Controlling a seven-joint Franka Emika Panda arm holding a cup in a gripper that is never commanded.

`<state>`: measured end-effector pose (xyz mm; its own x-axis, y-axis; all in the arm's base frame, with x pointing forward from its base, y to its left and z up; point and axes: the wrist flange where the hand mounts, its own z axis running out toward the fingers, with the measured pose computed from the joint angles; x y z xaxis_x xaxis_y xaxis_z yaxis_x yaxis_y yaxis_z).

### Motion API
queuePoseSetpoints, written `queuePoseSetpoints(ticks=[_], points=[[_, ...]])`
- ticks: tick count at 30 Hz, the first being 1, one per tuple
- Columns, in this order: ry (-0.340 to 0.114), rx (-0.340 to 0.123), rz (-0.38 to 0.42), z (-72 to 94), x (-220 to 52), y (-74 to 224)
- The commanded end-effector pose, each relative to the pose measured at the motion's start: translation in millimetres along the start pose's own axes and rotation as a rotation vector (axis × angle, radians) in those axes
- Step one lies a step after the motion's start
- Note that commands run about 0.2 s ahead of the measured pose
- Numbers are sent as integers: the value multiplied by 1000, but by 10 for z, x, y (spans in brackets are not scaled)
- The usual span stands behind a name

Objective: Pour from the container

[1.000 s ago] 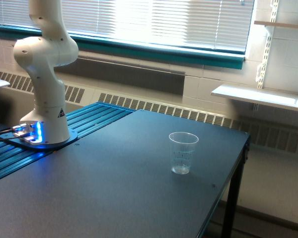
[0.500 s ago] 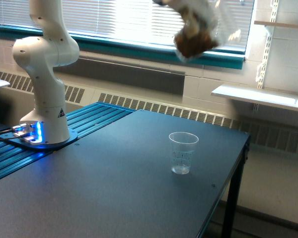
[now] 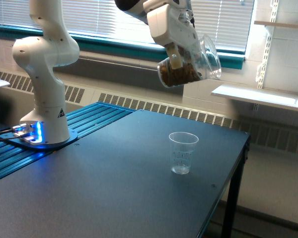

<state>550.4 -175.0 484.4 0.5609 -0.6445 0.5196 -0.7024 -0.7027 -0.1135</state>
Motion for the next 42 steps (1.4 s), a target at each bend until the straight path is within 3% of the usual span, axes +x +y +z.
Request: queuePoseSetpoints(ticks=[1, 20, 42], points=[[38, 12, -30, -124, -44, 12], [37, -30, -119, -129, -702, 140], [13, -21, -259, -156, -1458, -134]])
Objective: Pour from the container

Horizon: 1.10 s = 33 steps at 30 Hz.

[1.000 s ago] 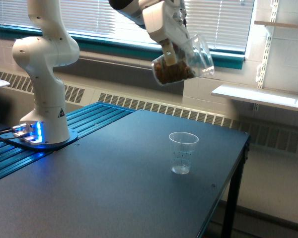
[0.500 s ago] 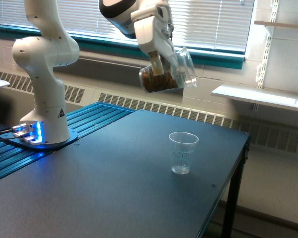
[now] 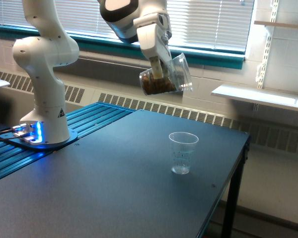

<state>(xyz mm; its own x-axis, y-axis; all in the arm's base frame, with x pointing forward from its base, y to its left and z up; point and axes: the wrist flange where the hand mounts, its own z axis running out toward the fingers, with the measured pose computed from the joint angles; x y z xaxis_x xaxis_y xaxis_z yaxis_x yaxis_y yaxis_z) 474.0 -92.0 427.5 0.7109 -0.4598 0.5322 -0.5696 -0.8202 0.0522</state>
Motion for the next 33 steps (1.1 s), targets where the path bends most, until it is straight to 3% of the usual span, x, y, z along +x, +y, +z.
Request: queuePoseSetpoints(ticks=[1, 12, 33], points=[[7, 28, -26, -53, -196, -217], [-11, 34, -81, 38, -551, -393], [-54, -4, -186, 283, -1216, -509]])
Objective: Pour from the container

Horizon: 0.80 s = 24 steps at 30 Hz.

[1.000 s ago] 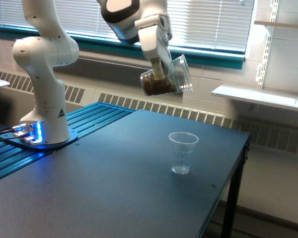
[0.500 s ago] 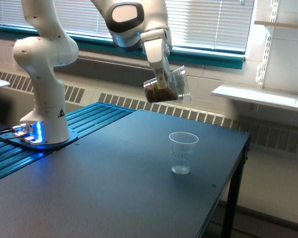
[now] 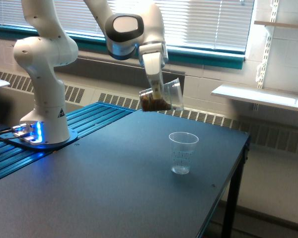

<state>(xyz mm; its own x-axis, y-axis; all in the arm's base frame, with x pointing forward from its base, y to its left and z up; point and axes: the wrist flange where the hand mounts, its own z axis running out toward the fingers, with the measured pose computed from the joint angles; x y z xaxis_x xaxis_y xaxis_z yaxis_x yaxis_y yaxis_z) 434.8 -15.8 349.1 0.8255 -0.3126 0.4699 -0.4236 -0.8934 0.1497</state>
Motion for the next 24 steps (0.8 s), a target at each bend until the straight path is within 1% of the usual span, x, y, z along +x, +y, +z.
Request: queuePoseSetpoints(ticks=[1, 10, 18, 24], points=[[-6, -4, 0, 63, -180, -109], [-16, -24, -38, 137, -330, -226], [-17, -55, -69, 174, -355, -317], [-29, -74, -88, 233, -399, -388]])
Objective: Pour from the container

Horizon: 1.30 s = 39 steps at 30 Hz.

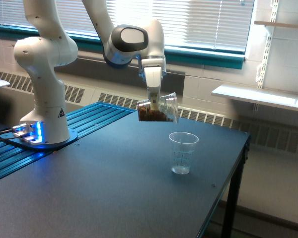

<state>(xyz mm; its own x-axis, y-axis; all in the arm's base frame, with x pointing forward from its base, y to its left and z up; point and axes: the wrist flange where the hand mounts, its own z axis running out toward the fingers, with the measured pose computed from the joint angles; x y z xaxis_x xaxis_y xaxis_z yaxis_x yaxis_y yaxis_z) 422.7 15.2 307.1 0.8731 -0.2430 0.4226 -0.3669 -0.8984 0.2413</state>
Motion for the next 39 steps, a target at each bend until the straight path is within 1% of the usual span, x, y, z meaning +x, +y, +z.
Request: queuePoseSetpoints(ticks=[1, 19, 24, 26, 27, 39], points=[[2, -19, 0, 18, 3, -111], [-27, -76, -40, 162, 24, -280], [-26, -87, -56, 158, 67, -340], [-26, -94, -74, 103, 246, -312], [-27, -97, -76, 90, 277, -323], [-20, -128, -120, 64, 360, -388]])
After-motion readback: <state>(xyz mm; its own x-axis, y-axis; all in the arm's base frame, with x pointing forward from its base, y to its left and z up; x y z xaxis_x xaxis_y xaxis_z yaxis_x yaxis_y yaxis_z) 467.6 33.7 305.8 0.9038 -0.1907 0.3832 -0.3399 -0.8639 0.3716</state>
